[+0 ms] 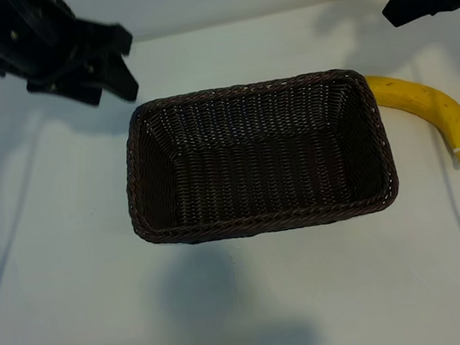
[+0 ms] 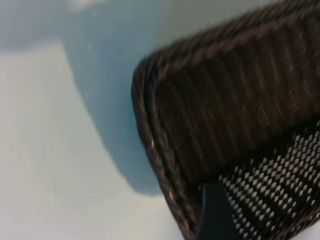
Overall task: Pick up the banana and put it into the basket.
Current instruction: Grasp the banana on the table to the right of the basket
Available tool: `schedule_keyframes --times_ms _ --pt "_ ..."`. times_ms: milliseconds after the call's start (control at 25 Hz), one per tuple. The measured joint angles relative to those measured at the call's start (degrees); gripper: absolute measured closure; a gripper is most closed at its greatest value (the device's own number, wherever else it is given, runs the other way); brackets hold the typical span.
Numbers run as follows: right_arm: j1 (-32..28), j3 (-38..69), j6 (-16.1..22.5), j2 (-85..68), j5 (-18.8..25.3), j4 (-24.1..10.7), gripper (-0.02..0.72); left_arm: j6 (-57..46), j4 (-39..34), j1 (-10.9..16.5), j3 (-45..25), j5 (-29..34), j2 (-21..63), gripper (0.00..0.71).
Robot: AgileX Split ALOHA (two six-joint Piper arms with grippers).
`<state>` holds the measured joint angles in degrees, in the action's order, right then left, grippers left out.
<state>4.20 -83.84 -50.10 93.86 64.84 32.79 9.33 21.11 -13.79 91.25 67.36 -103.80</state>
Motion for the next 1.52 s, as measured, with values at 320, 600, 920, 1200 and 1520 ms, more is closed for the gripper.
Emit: schedule_keyframes --times_ms 320,600,920,1200,1520 --pt "0.00 0.00 0.05 0.00 -0.05 0.00 0.283 6.13 7.25 1.91 -10.13 -0.34 4.14 0.184" --pt "0.00 0.00 0.05 0.00 -0.76 0.00 0.283 10.72 11.30 9.42 -18.38 -1.37 8.36 0.184" --pt "0.00 0.00 0.01 0.00 -1.63 0.00 0.283 13.79 14.73 10.90 -20.61 -2.75 11.38 0.184" --pt "0.00 0.00 0.01 0.00 -1.62 0.00 0.283 13.86 14.73 10.90 -20.61 -1.99 11.57 0.184" --pt "0.00 0.00 0.01 0.00 -1.66 0.93 0.287 14.13 14.73 10.90 -20.61 -1.84 11.57 0.184"
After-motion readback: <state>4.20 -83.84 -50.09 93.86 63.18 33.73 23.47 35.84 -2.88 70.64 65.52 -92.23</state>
